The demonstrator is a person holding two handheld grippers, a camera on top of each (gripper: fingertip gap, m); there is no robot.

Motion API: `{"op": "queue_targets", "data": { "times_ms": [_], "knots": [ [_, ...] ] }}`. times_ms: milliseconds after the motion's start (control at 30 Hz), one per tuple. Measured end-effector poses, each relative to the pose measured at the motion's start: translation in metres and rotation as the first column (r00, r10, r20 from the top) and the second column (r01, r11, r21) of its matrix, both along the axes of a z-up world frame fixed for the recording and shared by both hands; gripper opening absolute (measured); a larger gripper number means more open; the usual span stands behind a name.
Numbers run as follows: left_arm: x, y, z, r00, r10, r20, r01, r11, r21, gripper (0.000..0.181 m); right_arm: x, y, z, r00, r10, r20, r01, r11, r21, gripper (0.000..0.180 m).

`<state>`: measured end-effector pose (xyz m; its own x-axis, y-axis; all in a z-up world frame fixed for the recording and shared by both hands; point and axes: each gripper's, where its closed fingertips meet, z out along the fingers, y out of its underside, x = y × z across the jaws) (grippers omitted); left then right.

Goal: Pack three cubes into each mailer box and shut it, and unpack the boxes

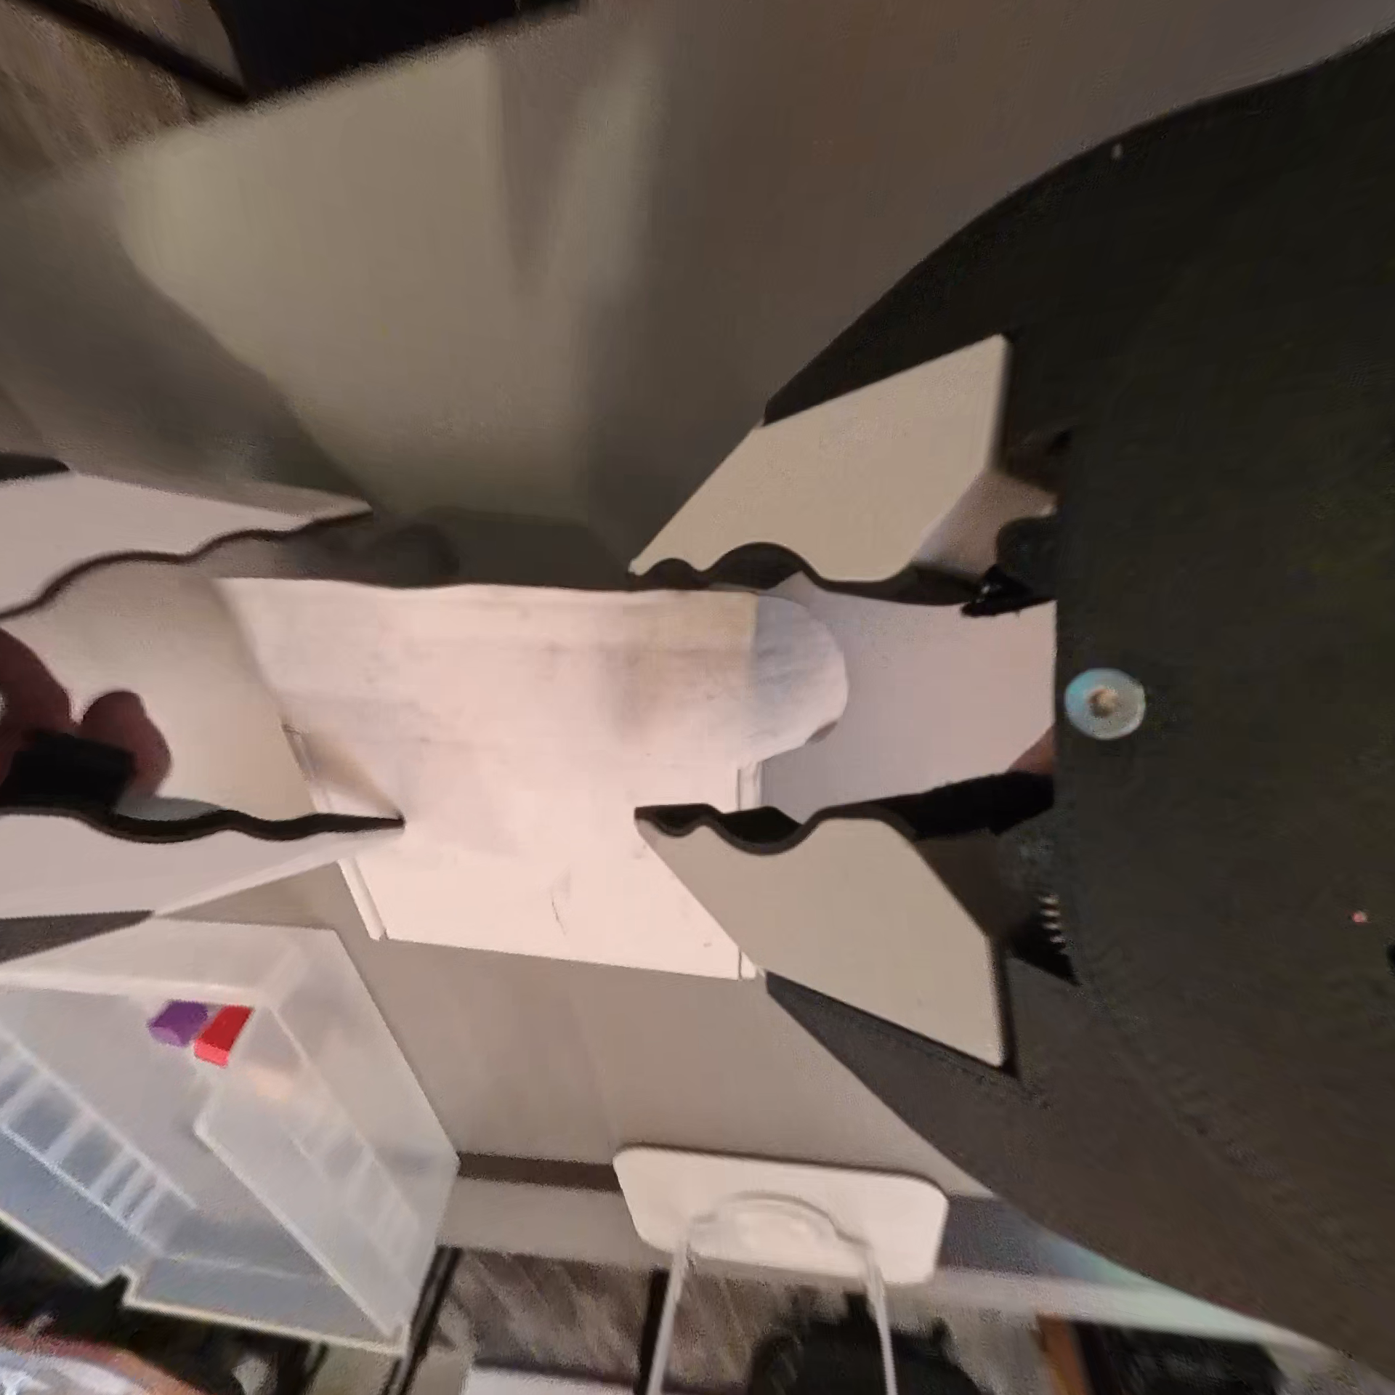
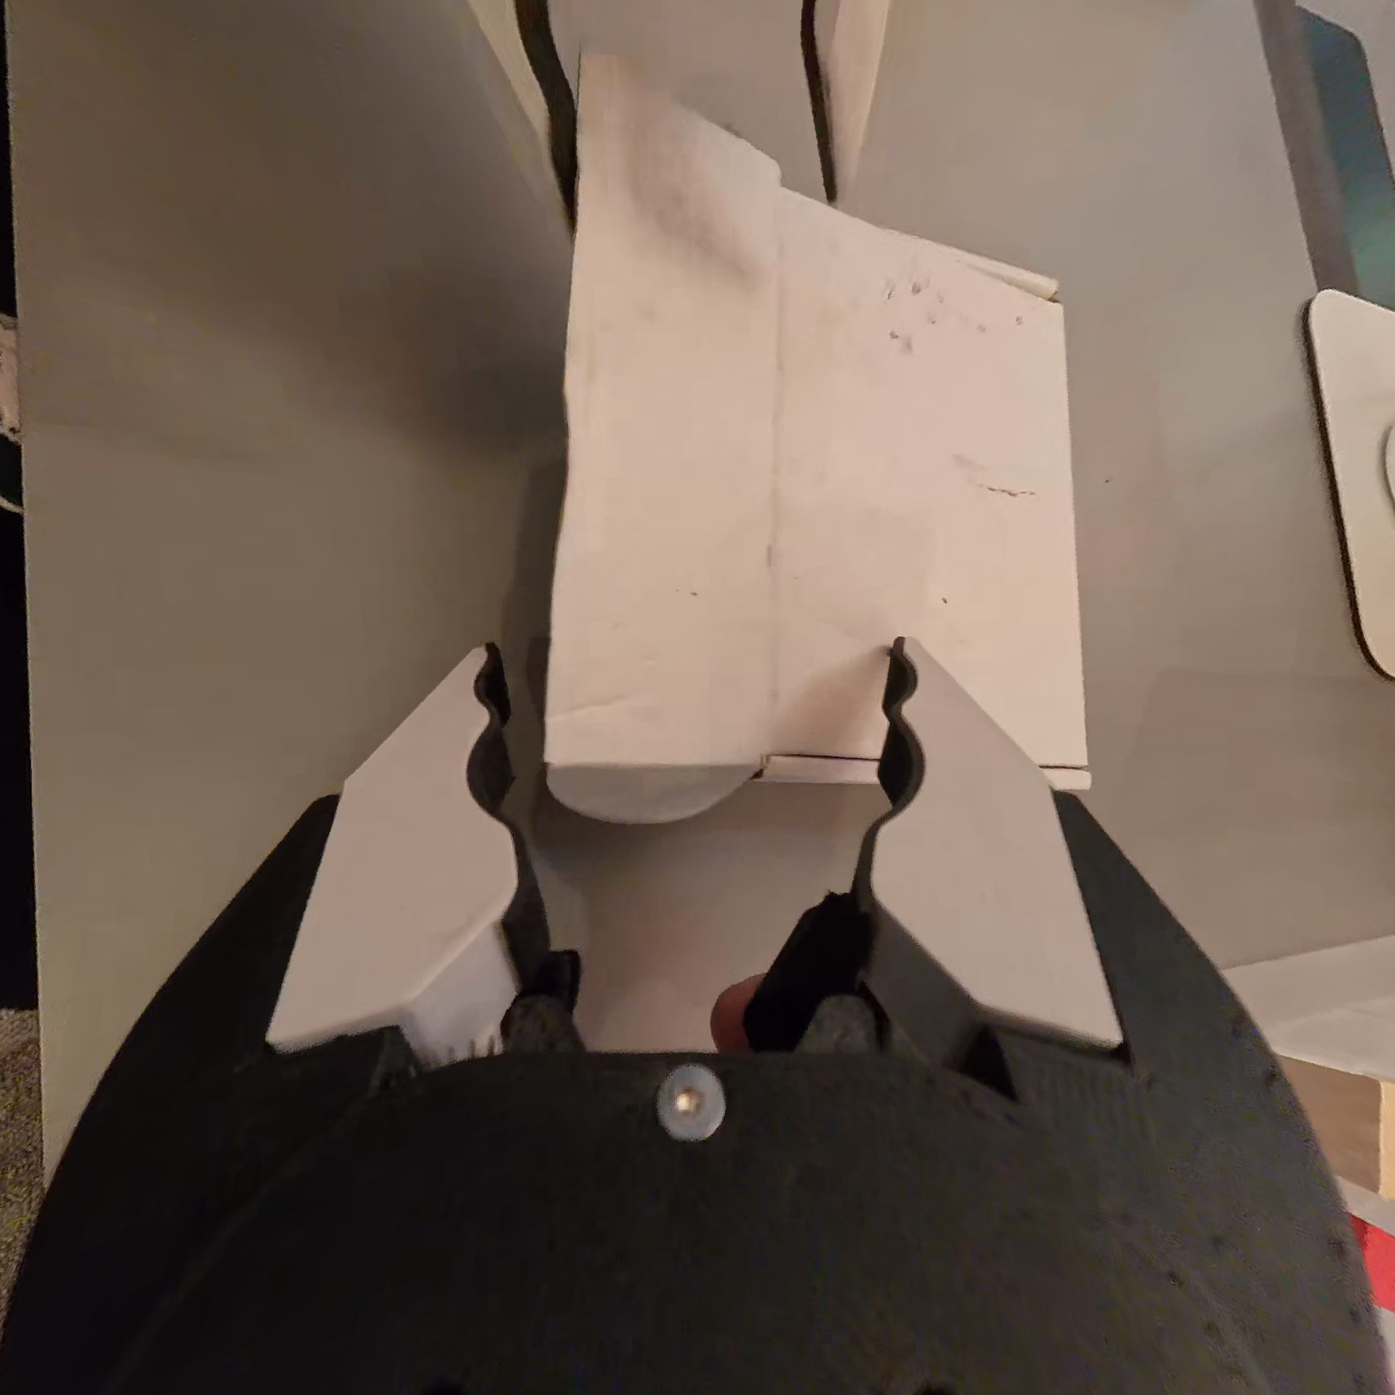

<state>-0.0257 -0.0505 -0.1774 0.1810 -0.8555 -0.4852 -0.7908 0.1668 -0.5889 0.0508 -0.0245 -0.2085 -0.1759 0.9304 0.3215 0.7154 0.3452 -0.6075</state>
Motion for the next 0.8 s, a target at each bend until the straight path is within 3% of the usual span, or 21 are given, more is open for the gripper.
{"op": "queue_targets", "data": {
  "times_ms": [167,367,533,800],
  "knots": [
    [-0.023,0.004,0.034,0.992,-0.003,0.123,0.006,1.0,-0.021,0.051,0.011,-0.009,0.012,0.999,0.051,-0.001,-0.051,0.997,-0.055,0.096],
    [-0.045,0.044,0.023,0.989,-0.036,-0.14,0.046,0.997,0.069,0.059,0.026,0.025,0.033,0.999,-0.024,0.028,0.023,0.998,0.06,0.085],
    [-0.048,0.071,-0.02,0.929,-0.12,-0.35,0.125,0.992,-0.009,0.072,0.018,0.021,0.002,0.983,0.014,0.181,-0.031,0.995,0.092,0.086],
    [-0.034,0.065,-0.03,0.955,-0.166,-0.246,0.13,0.979,-0.155,0.08,0.02,0.03,-0.002,0.987,0.041,0.153,-0.051,0.997,0.063,0.088]
  ]
}}
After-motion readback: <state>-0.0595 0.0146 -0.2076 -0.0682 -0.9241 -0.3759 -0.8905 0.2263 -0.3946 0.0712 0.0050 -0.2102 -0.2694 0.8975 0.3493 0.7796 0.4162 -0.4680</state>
